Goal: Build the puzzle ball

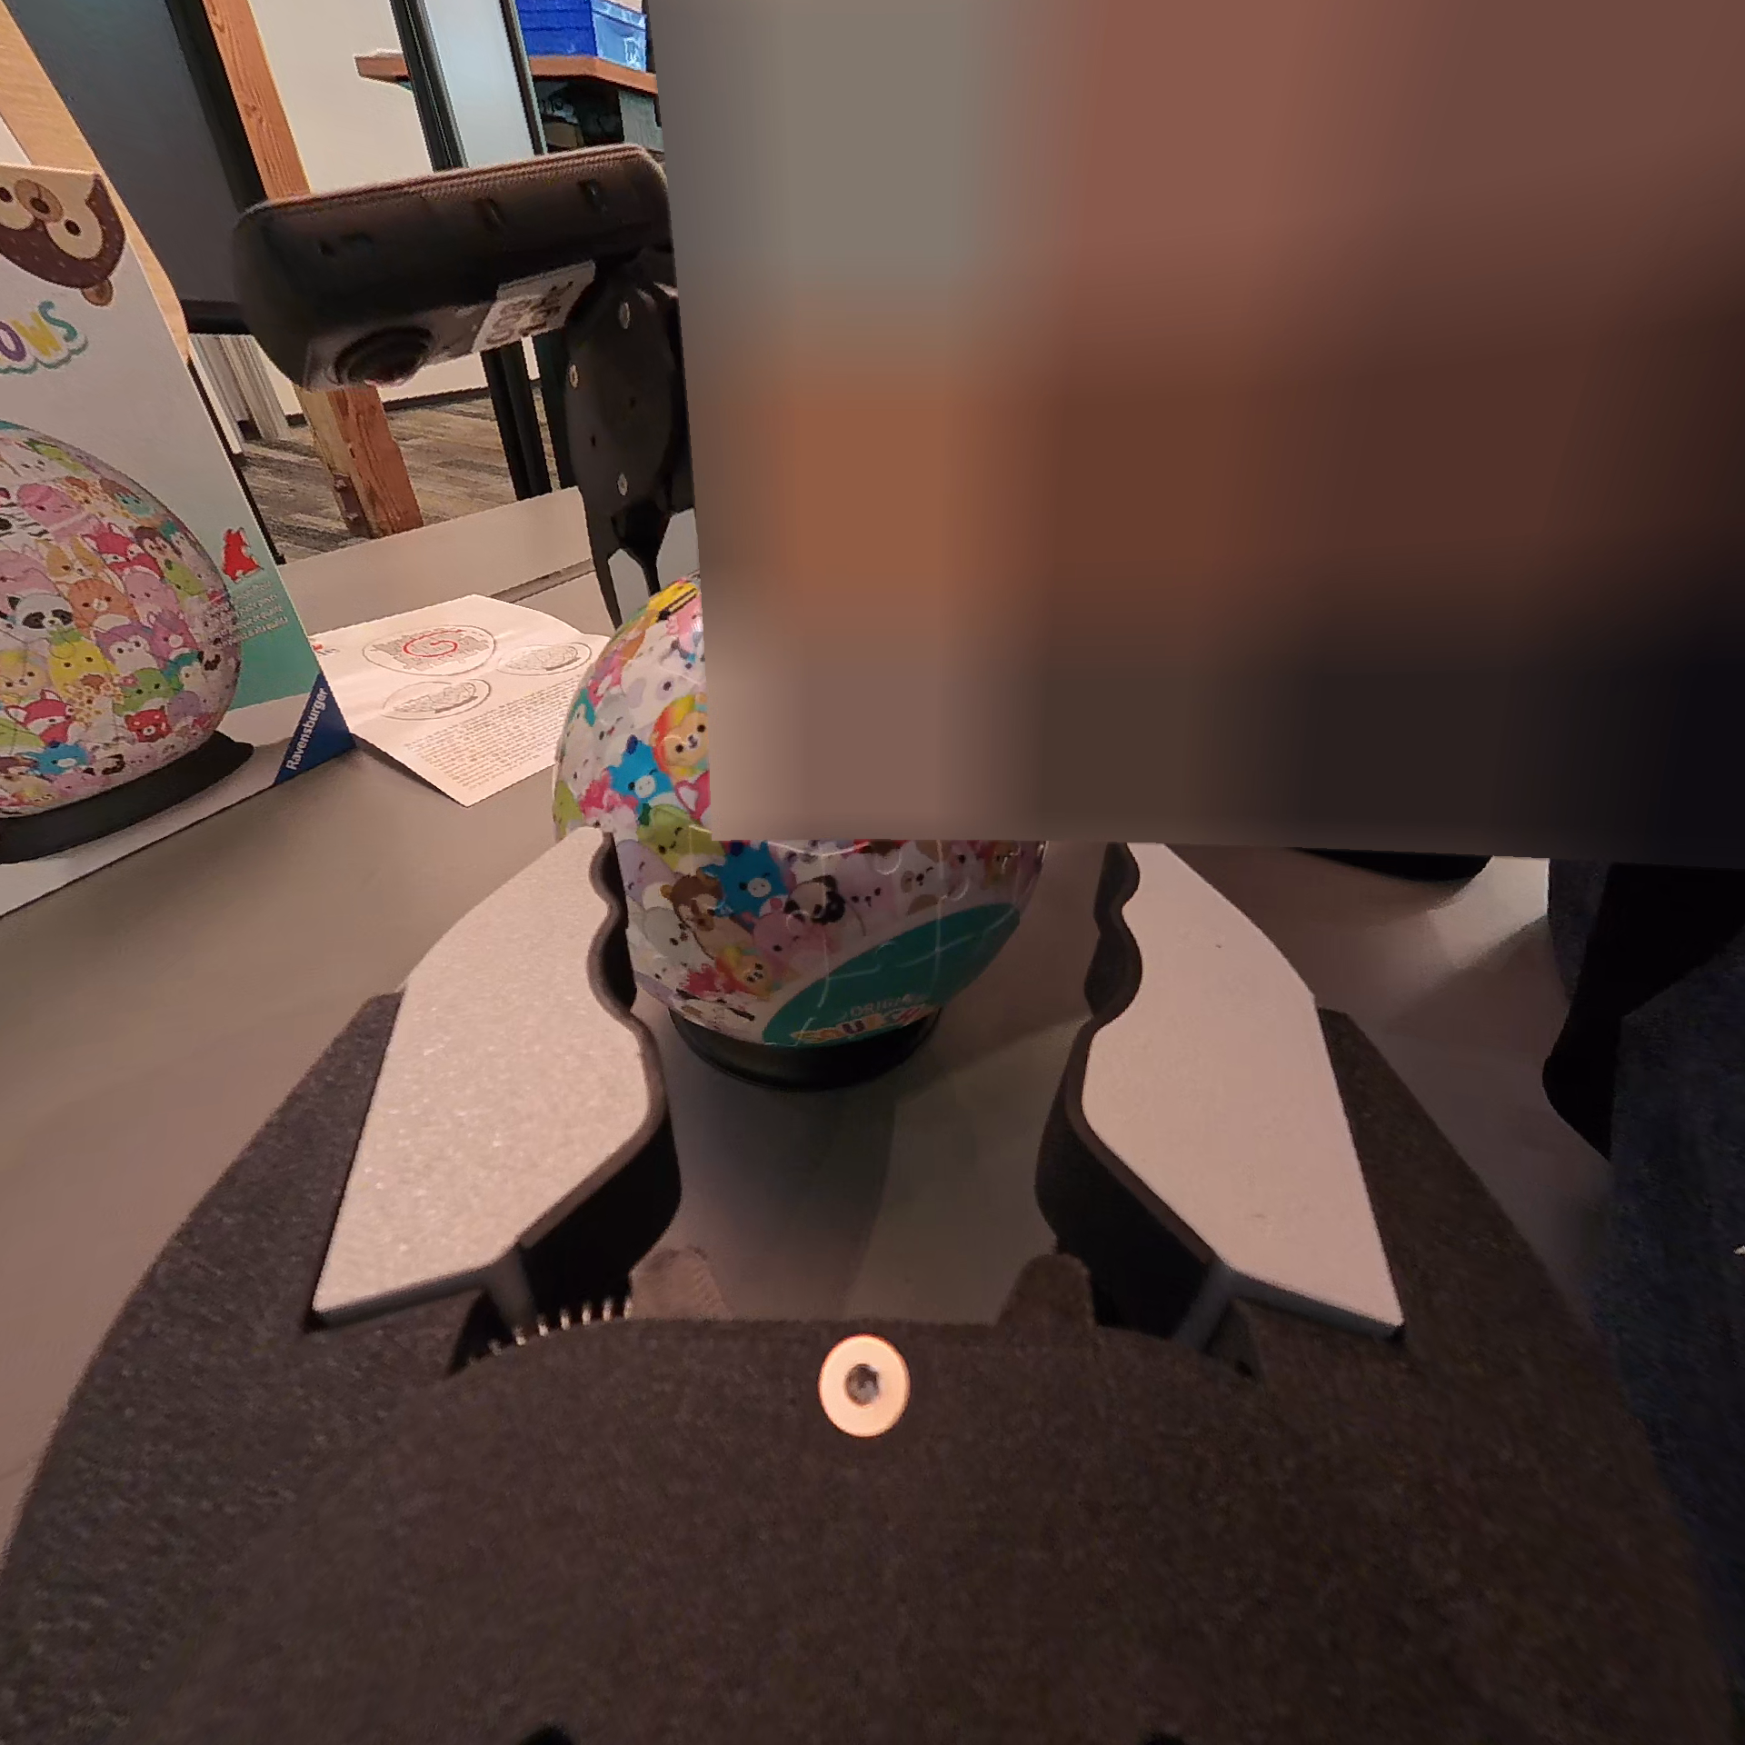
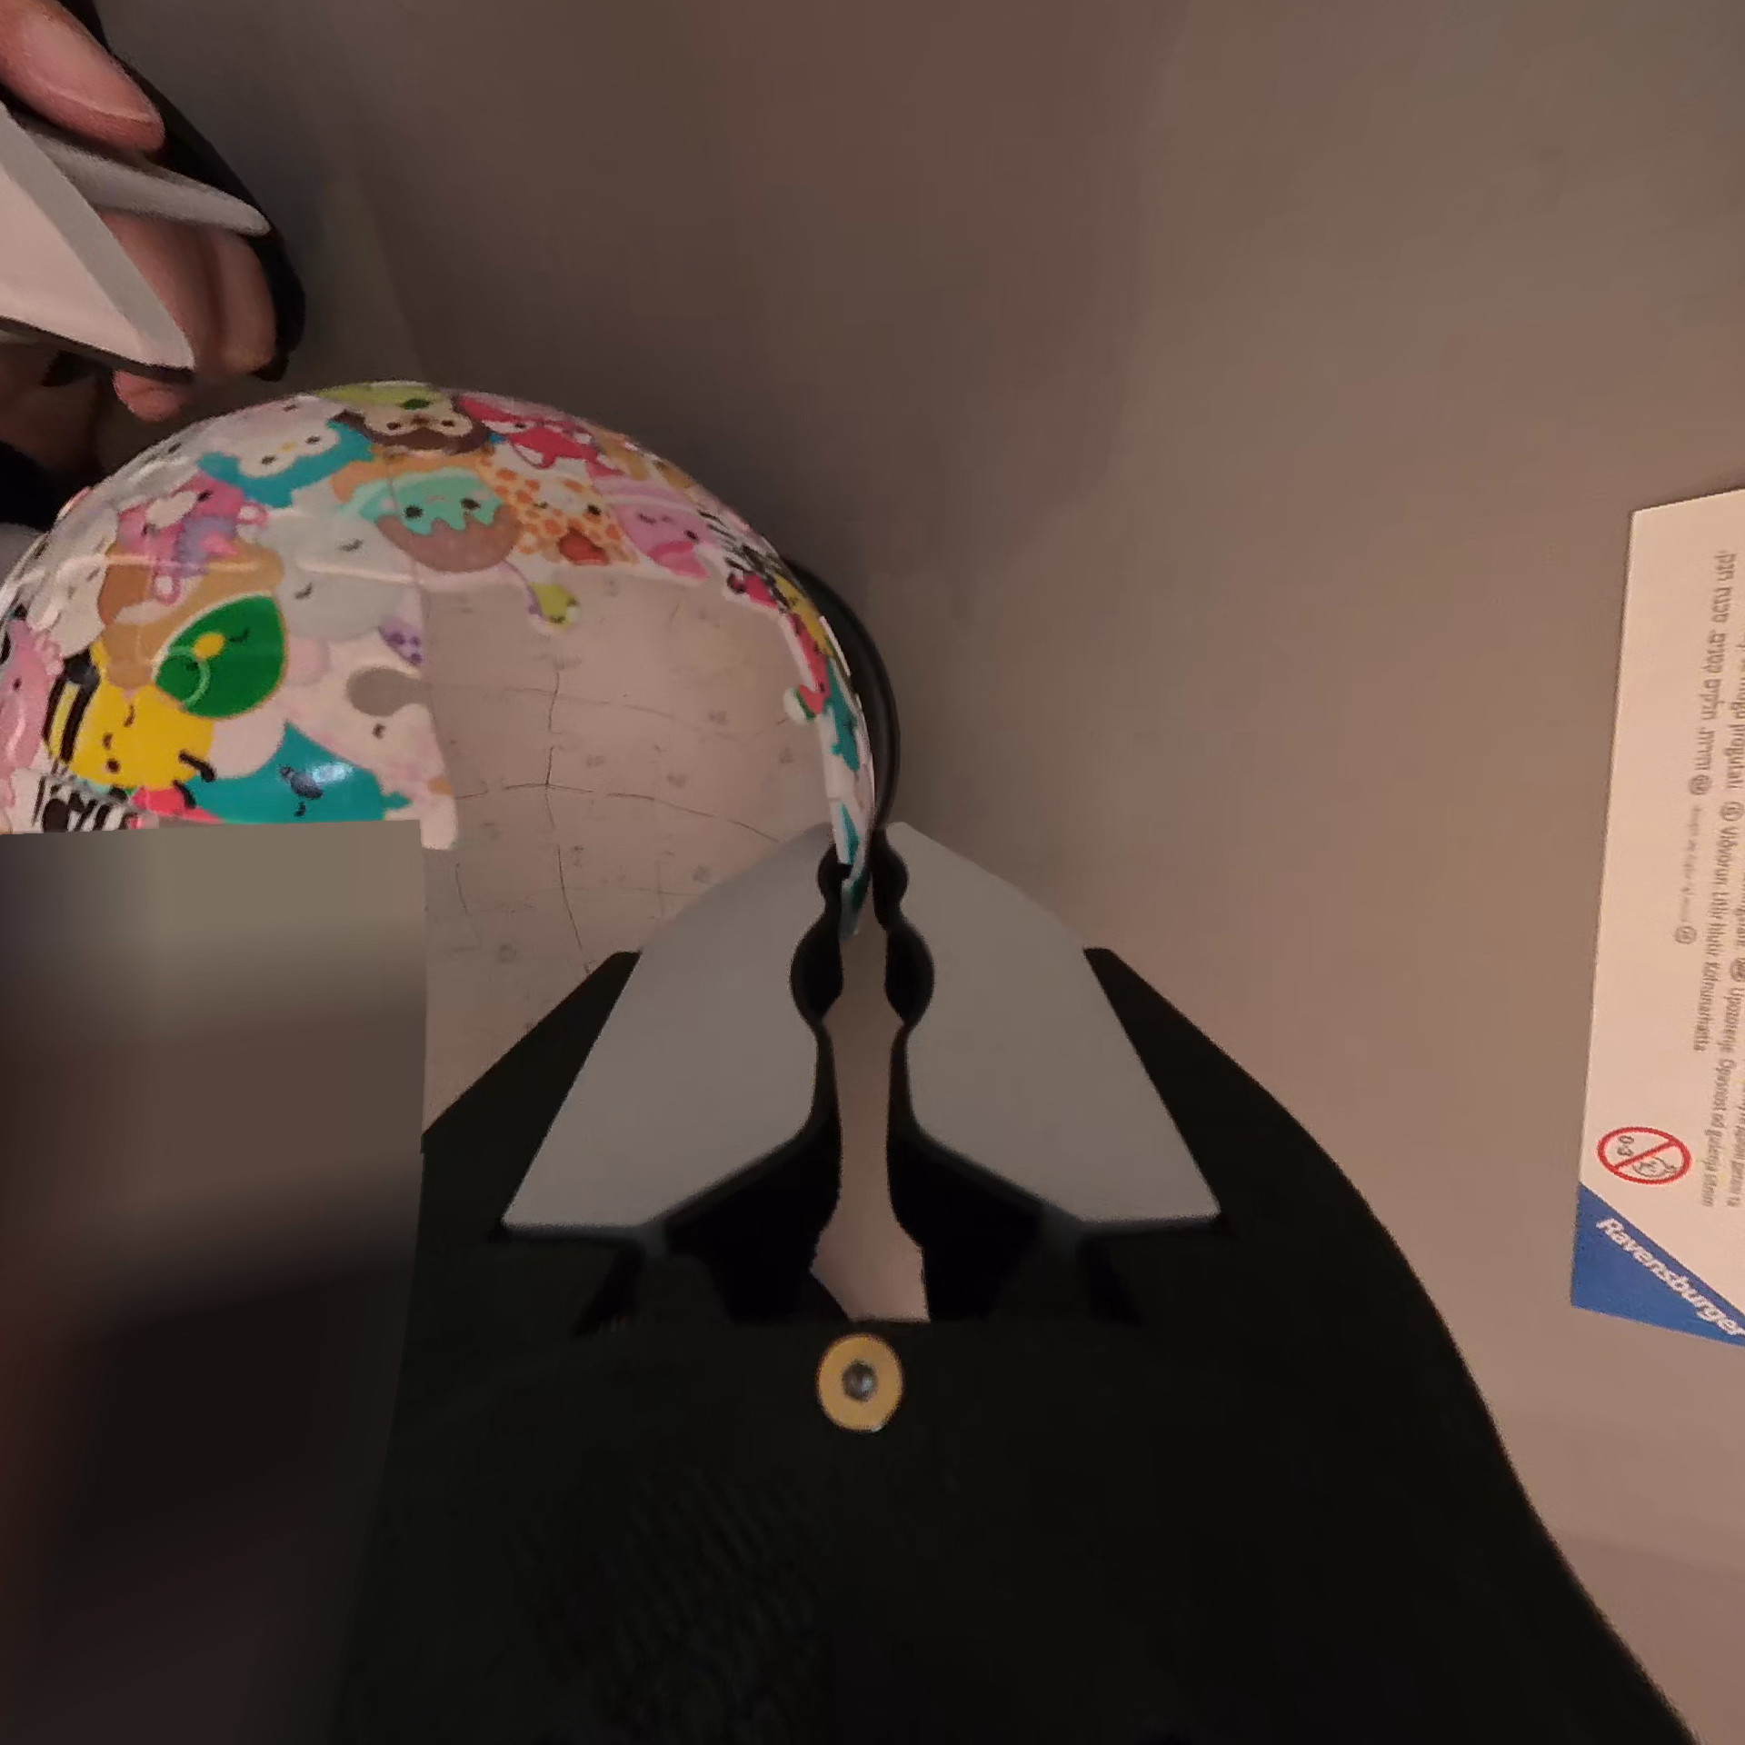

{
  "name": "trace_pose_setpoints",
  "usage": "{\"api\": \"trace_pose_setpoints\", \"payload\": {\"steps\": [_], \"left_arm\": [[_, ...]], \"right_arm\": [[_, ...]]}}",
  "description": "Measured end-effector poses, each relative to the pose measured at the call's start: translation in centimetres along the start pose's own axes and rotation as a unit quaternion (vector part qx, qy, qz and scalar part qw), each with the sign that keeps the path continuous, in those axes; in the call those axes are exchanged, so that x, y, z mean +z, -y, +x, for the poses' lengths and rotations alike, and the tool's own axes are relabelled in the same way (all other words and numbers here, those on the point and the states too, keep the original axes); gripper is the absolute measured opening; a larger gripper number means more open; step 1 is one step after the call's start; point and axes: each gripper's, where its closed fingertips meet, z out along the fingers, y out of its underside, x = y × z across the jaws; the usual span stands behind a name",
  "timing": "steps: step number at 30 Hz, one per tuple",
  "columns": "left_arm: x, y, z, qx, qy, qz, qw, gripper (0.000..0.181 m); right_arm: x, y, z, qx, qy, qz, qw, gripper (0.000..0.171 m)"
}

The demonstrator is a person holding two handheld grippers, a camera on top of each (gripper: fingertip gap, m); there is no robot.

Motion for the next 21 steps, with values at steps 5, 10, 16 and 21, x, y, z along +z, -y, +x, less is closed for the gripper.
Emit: {"api": "trace_pose_setpoints", "payload": {"steps": [5, 10, 16, 21], "left_arm": [[-0.1, 0.0, 0.0, 0.000, 0.000, 0.000, 1.000, 0.095], [-0.2, 0.2, 0.0, 0.004, 0.002, 0.001, 1.000, 0.095], [-0.4, 0.6, -0.1, 0.011, 0.009, 0.005, 1.000, 0.095], [-0.9, 1.4, -0.5, 0.012, 0.020, 0.020, 1.000, 0.096]], "right_arm": [[-0.1, 0.1, 0.1, -0.004, -0.014, 0.003, 1.000, 0.003], [-1.4, 0.8, 0.3, 0.002, -0.021, 0.042, 0.999, 0.029], [-6.3, 0.7, -0.5, -0.007, -0.035, 0.138, 0.990, 0.033], [-11.8, -1.7, -0.6, 0.006, -0.108, 0.266, 0.958, 0.034]]}}
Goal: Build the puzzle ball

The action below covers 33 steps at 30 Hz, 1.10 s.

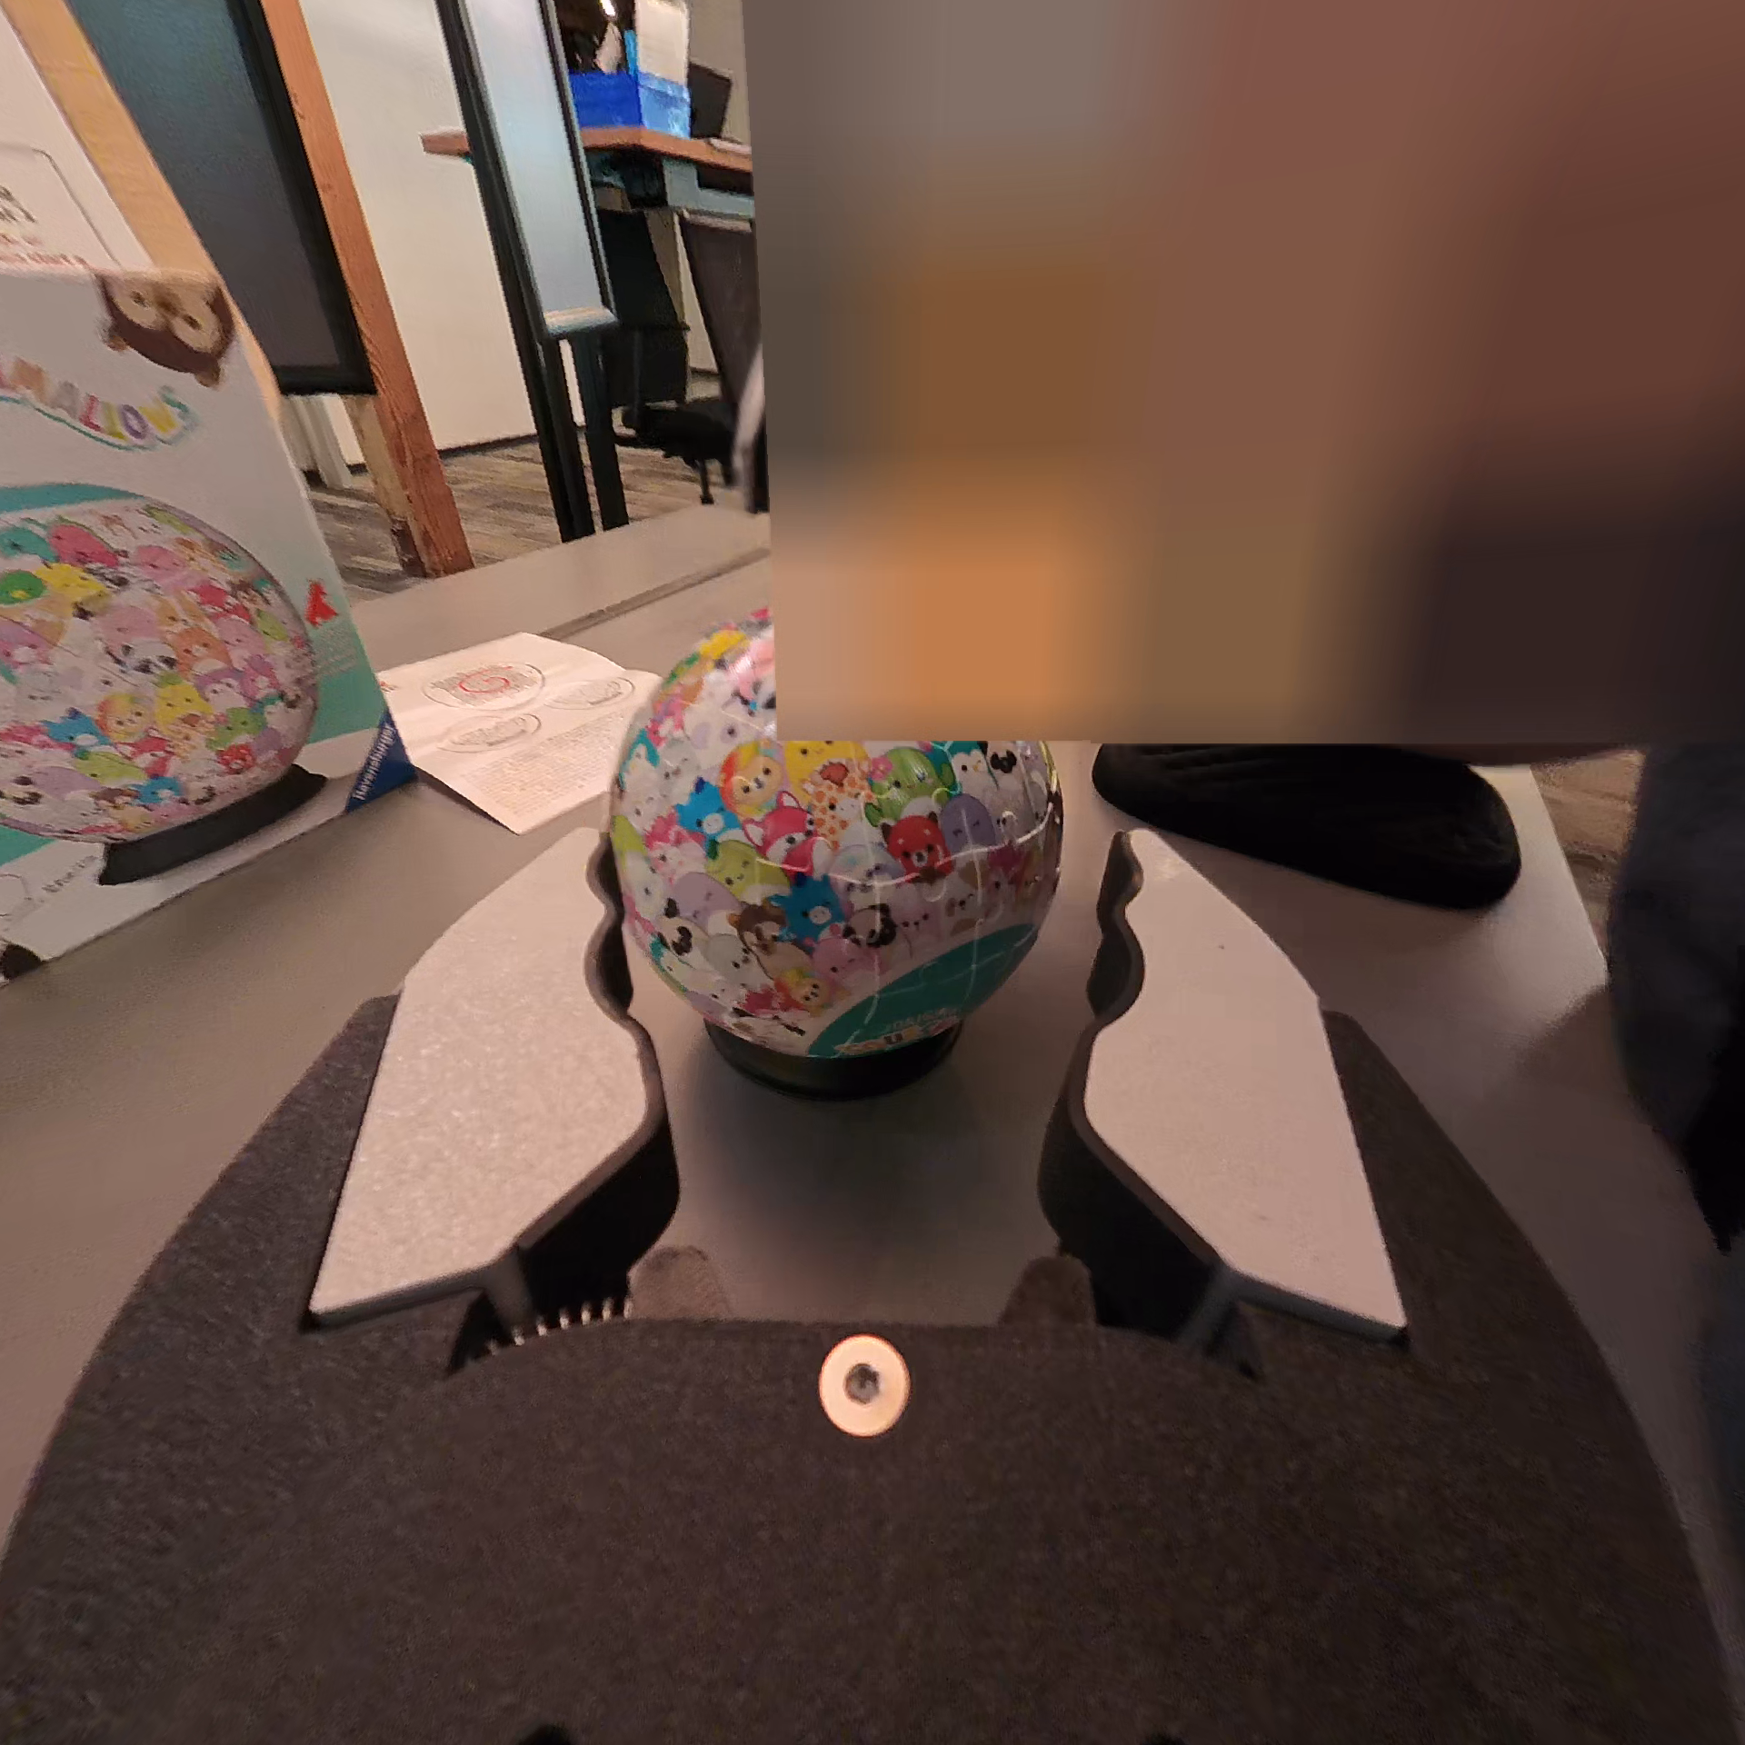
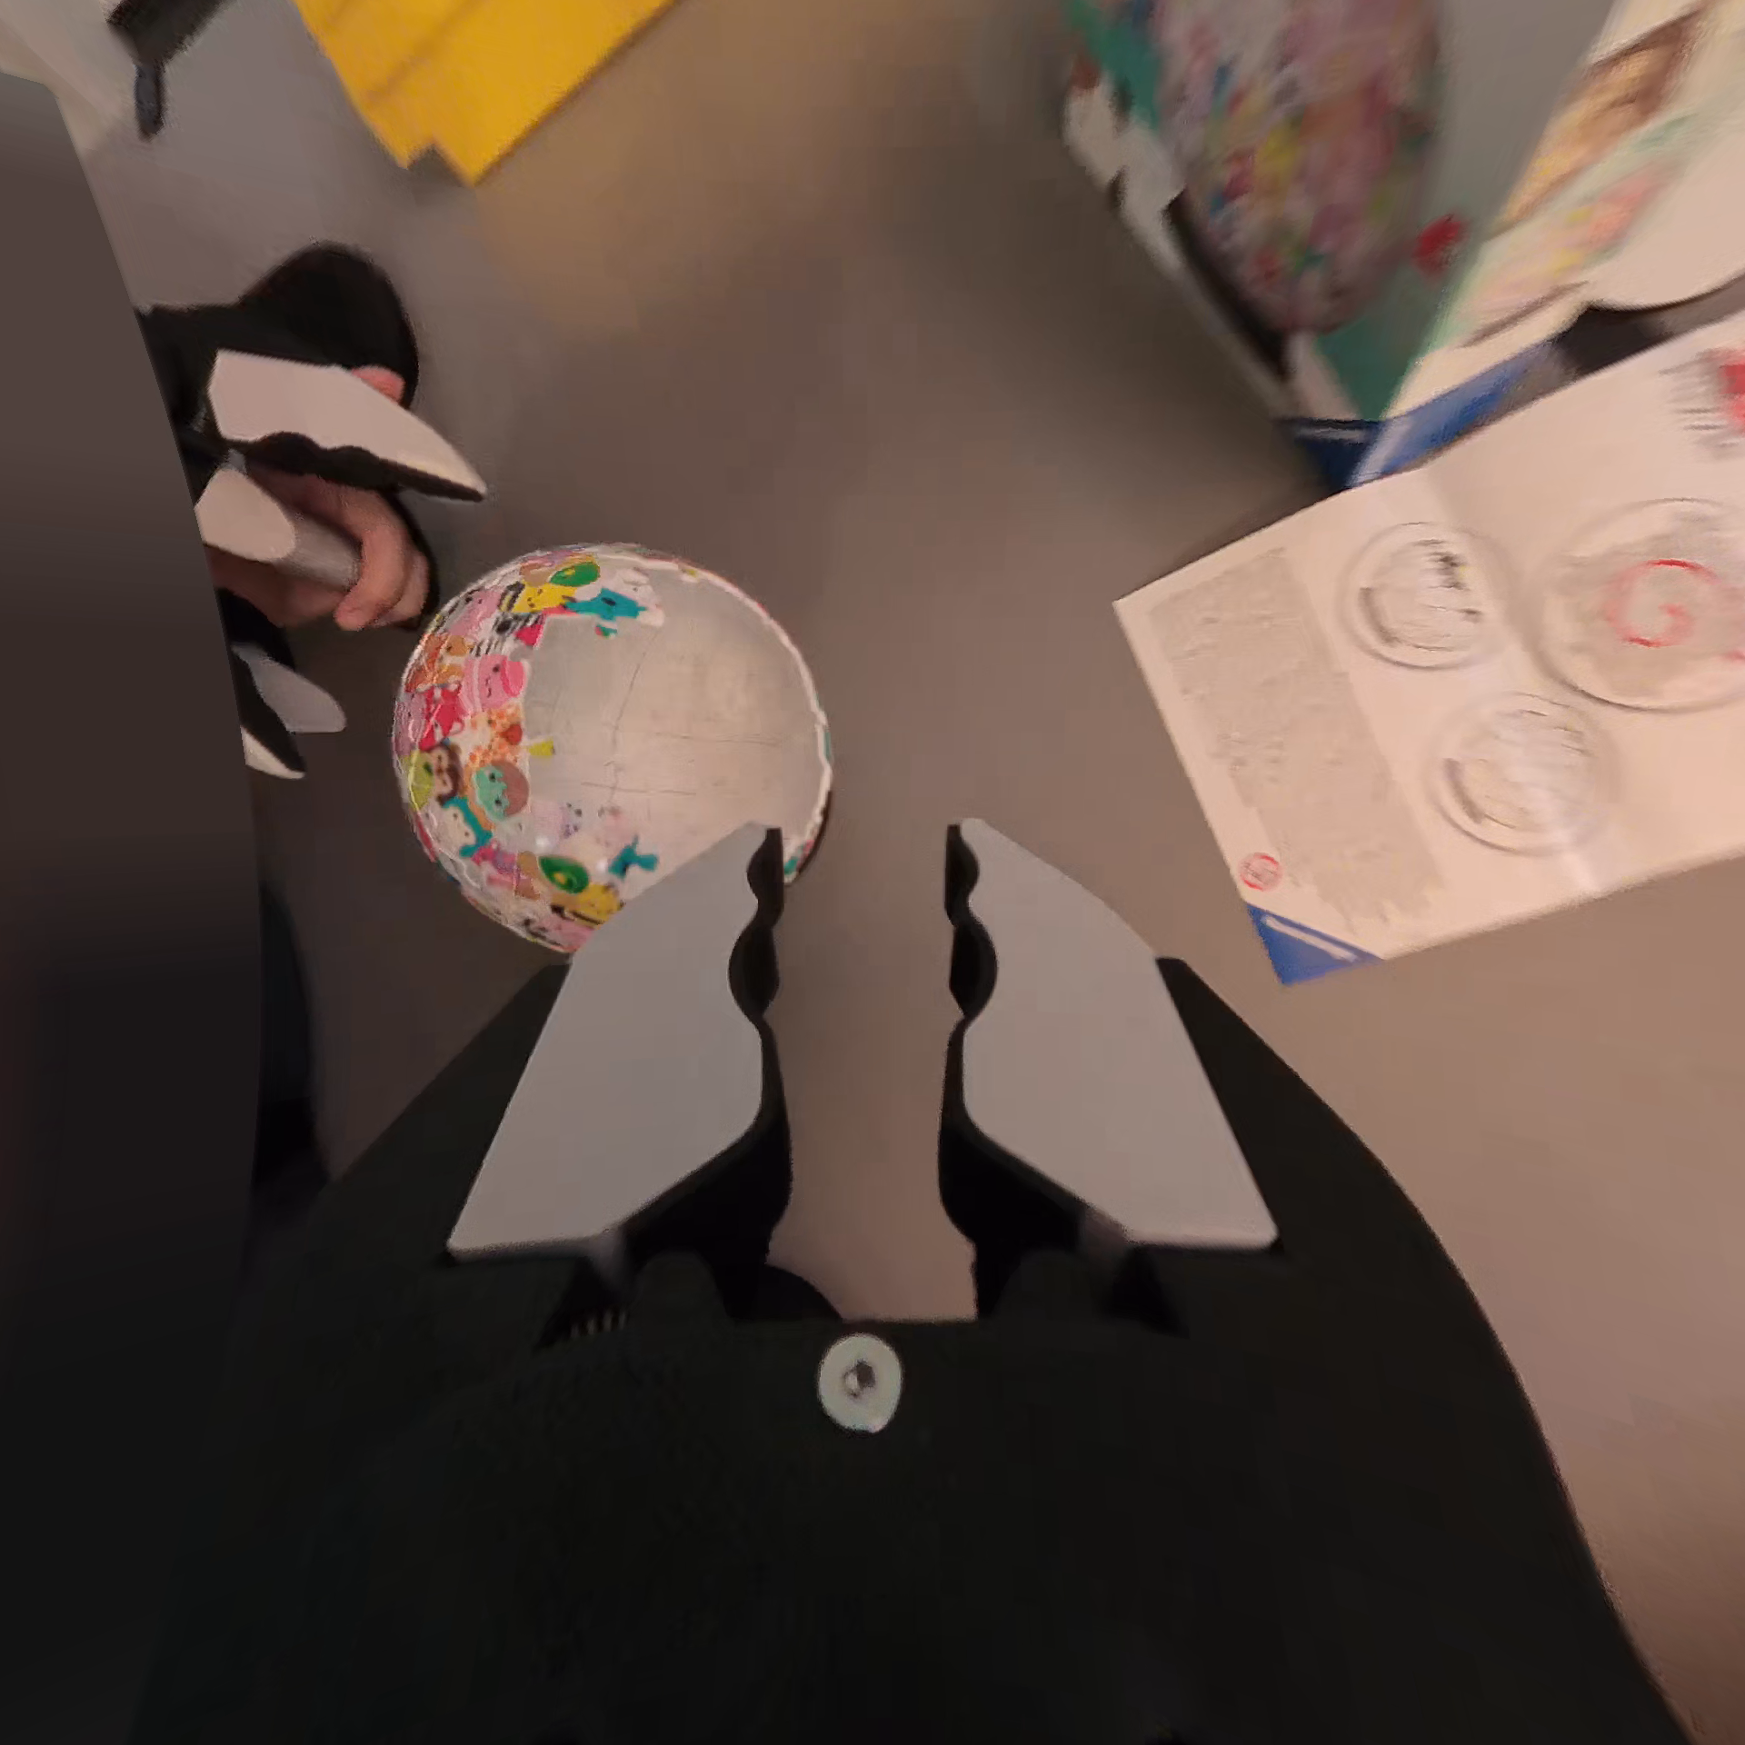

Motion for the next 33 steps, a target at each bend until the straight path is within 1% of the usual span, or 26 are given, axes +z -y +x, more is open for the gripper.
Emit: {"api": "trace_pose_setpoints", "payload": {"steps": [3, 5, 7, 9, 11, 13, 15, 17, 18, 19, 21, 22, 23, 24, 25, 26, 27, 29, 30, 33], "left_arm": [[-0.5, 1.1, -0.2, 0.007, 0.013, 0.015, 1.000, 0.095], [-0.8, 1.9, 0.1, 0.013, 0.017, 0.024, 0.999, 0.094], [-1.1, 2.6, 0.8, 0.018, 0.015, 0.033, 0.999, 0.087], [-1.2, 3.5, 1.8, 0.028, 0.016, 0.035, 0.999, 0.088], [-1.5, 4.1, 3.0, 0.039, 0.024, 0.030, 0.999, 0.092], [-1.7, 4.5, 4.8, 0.051, 0.027, 0.028, 0.998, 0.099], [-1.8, 4.4, 7.0, 0.050, 0.022, 0.024, 0.998, 0.104], [-1.9, 3.7, 8.7, 0.038, 0.031, 0.002, 0.999, 0.106], [-2.0, 3.3, 9.1, 0.033, 0.045, -0.012, 0.998, 0.107], [-2.1, 3.0, 9.3, 0.034, 0.064, -0.025, 0.997, 0.107], [-2.4, 2.6, 9.5, 0.050, 0.104, -0.043, 0.992, 0.107], [-2.5, 2.6, 9.7, 0.057, 0.121, -0.051, 0.990, 0.107], [-2.4, 2.5, 10.0, 0.059, 0.133, -0.059, 0.988, 0.108], [-2.3, 2.5, 10.2, 0.058, 0.139, -0.067, 0.986, 0.108], [-2.3, 2.5, 10.5, 0.053, 0.145, -0.076, 0.985, 0.109], [-2.3, 2.4, 10.5, 0.048, 0.153, -0.085, 0.983, 0.110], [-2.4, 2.3, 10.2, 0.044, 0.166, -0.094, 0.981, 0.110], [-2.9, 2.5, 9.2, 0.041, 0.198, -0.107, 0.973, 0.110], [-3.3, 2.8, 8.5, 0.041, 0.214, -0.109, 0.970, 0.109], [-4.5, 4.2, 6.4, 0.049, 0.268, -0.114, 0.956, 0.106]], "right_arm": [[-3.2, -1.2, 0.2, 0.000, -0.069, 0.120, 0.990, 0.035], [-4.4, -2.7, -1.6, -0.043, -0.086, 0.177, 0.979, 0.041], [-5.8, -4.3, -2.2, -0.061, -0.168, 0.226, 0.958, 0.041], [-6.9, -5.6, -4.1, -0.097, -0.221, 0.275, 0.931, 0.041], [-7.8, -6.8, -5.4, -0.097, -0.273, 0.327, 0.899, 0.040], [-7.2, -7.9, -7.4, -0.082, -0.247, 0.362, 0.895, 0.041], [-6.1, -8.8, -9.5, -0.065, -0.186, 0.386, 0.901, 0.037], [-5.6, -9.7, -10.3, -0.045, -0.176, 0.394, 0.901, 0.021], [-5.6, -10.1, -10.3, -0.028, -0.184, 0.397, 0.899, 0.019], [-5.5, -10.3, -10.6, -0.022, -0.178, 0.398, 0.900, 0.021], [-5.0, -10.0, -12.3, 0.001, -0.104, 0.417, 0.903, 0.033], [-5.2, -9.5, -13.5, 0.016, -0.047, 0.443, 0.895, 0.042], [-5.3, -9.2, -14.2, 0.038, -0.003, 0.456, 0.889, 0.039], [-5.3, -9.1, -14.1, 0.059, -0.001, 0.459, 0.887, 0.025], [-5.5, -9.1, -13.6, 0.059, -0.037, 0.459, 0.886, 0.011], [-6.0, -9.4, -12.4, 0.057, -0.111, 0.456, 0.881, 0.001], [-6.8, -9.7, -11.1, 0.052, -0.195, 0.447, 0.871, 0.001], [-8.6, -10.2, -9.4, 0.045, -0.331, 0.413, 0.847, 0.001], [-9.7, -10.4, -8.9, 0.053, -0.379, 0.401, 0.832, 0.001], [-12.7, -10.7, -8.4, 0.097, -0.458, 0.394, 0.791, 0.001]]}}
